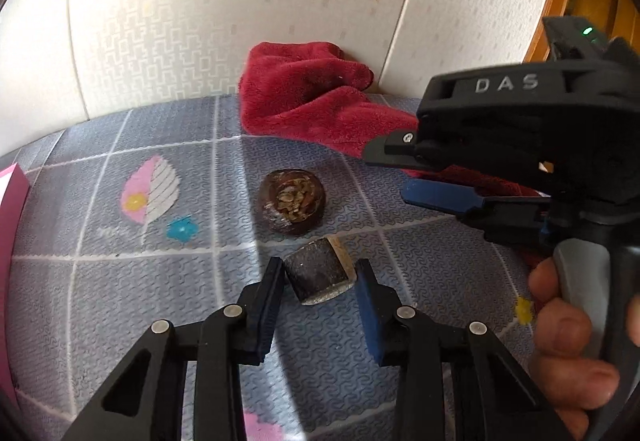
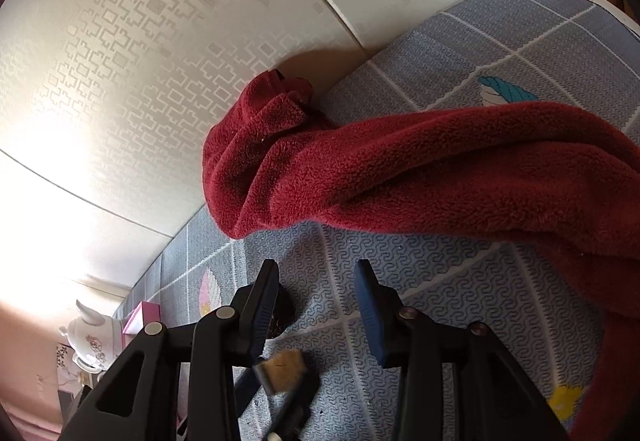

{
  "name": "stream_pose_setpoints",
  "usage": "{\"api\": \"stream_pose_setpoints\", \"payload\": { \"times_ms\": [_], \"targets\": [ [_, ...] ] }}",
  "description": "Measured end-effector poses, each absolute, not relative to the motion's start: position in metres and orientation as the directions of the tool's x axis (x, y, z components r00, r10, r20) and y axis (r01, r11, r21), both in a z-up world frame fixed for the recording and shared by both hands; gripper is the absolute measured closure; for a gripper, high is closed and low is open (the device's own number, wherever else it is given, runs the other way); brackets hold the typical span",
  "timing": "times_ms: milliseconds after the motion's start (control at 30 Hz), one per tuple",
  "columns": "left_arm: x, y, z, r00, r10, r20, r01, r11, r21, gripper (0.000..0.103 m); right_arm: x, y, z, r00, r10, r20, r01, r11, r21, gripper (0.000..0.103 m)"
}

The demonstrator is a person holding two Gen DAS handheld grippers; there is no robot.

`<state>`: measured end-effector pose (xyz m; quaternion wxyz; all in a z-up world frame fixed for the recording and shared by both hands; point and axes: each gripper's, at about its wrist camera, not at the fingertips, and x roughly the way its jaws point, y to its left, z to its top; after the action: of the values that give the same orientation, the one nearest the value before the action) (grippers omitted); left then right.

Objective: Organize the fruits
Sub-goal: 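Grasp the eggplant slice with the left tool while the right tool approaches the dark fruit, then grasp the dark round fruit with the right tool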

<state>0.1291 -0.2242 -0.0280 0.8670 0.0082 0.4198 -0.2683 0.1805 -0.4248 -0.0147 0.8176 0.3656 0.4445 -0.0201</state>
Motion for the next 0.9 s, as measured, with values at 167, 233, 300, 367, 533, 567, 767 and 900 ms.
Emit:
{"api": "stream_pose_setpoints", "payload": {
  "times_ms": [167, 233, 300, 367, 533, 567, 767, 900],
  "targets": [
    [0.116, -0.186, -0.025, 0.541, -0.427, -0.724, 0.414, 0.885, -0.212, 0.067, 0.188, -0.415, -0.02, 0.581, 0.325, -0.746, 0.327, 0.746, 0.58, 0.063],
    [0.107, -0.168, -0.024, 0.563, -0.394, -0.727, 0.371, 0.906, -0.204, 0.067, 0.191, -0.408, -0.022, 0.564, 0.338, -0.753, 0.311, 0.759, 0.573, 0.063],
    [0.101, -0.148, -0.024, 0.584, -0.351, -0.732, 0.321, 0.928, -0.189, 0.067, 0.195, -0.4, -0.023, 0.551, 0.358, -0.754, 0.285, 0.768, 0.573, 0.063],
    [0.093, -0.132, -0.025, 0.599, -0.312, -0.737, 0.279, 0.945, -0.173, 0.067, 0.199, -0.39, -0.024, 0.535, 0.363, -0.763, 0.262, 0.787, 0.559, 0.063],
    [0.078, -0.108, -0.031, 0.651, -0.232, -0.723, 0.224, 0.968, -0.109, 0.067, 0.206, -0.362, -0.02, 0.531, 0.313, -0.788, 0.211, 0.851, 0.48, 0.059],
    [0.076, -0.106, -0.031, 0.658, -0.225, -0.719, 0.218, 0.97, -0.104, 0.067, 0.207, -0.356, -0.018, 0.531, 0.29, -0.796, 0.202, 0.87, 0.451, 0.057],
    [0.068, -0.104, -0.032, 0.682, -0.227, -0.696, 0.218, 0.971, -0.102, 0.067, 0.211, -0.314, -0.019, 0.523, 0.133, -0.842, 0.108, 0.969, 0.22, 0.054],
    [0.065, -0.101, -0.031, 0.683, -0.233, -0.692, 0.214, 0.97, -0.115, 0.067, 0.21, -0.301, -0.022, 0.53, 0.08, -0.844, 0.081, 0.986, 0.144, 0.062]
  ]
}}
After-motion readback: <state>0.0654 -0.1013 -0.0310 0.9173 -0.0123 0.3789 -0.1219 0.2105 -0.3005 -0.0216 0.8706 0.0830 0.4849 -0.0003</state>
